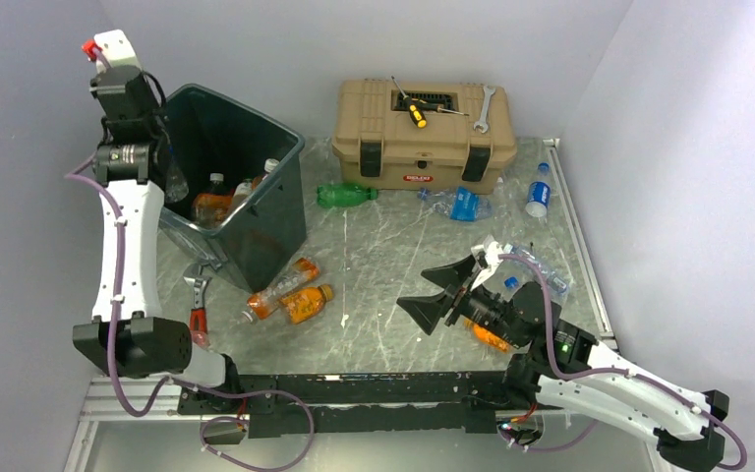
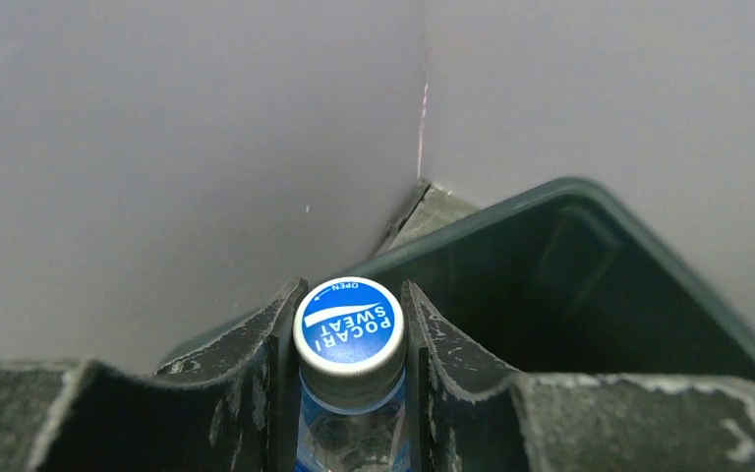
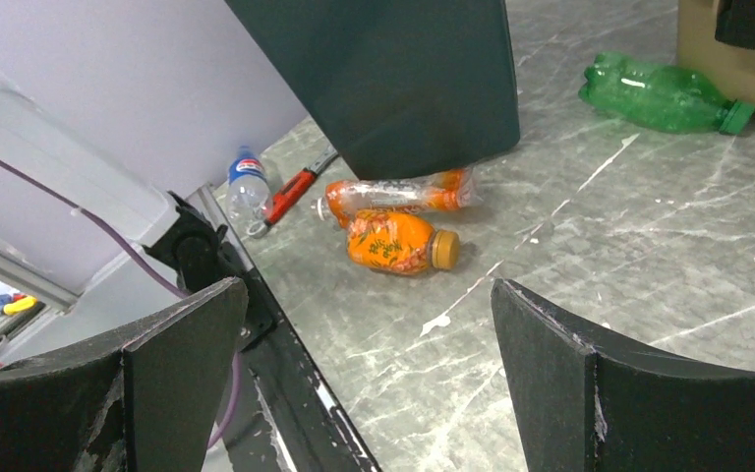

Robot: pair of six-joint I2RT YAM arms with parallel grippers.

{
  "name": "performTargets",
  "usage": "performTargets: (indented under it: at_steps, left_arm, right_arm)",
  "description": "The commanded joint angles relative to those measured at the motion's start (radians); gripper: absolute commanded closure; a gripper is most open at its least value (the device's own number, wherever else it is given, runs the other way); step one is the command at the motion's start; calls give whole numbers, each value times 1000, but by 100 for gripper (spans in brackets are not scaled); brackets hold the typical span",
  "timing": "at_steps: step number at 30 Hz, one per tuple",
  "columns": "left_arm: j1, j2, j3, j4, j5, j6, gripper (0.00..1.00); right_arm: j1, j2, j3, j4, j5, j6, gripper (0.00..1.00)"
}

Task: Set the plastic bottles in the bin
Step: Place the plastic bottle in the trash bin.

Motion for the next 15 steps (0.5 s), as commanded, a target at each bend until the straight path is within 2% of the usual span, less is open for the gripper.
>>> performTargets:
  at_steps: [1,4,15]
  left_arm:
    - [13,-137,-170,289,22,-37,100]
    - [16,-152,-232,338,61,-17,100]
    - [50,-75,-340,206,155,-179,100]
  right_arm:
    - [2,-33,-39,36,-8,14,0]
    - [2,-49,-68,55,-3,20,0]
    - [2,-27,-66,53,4,25,0]
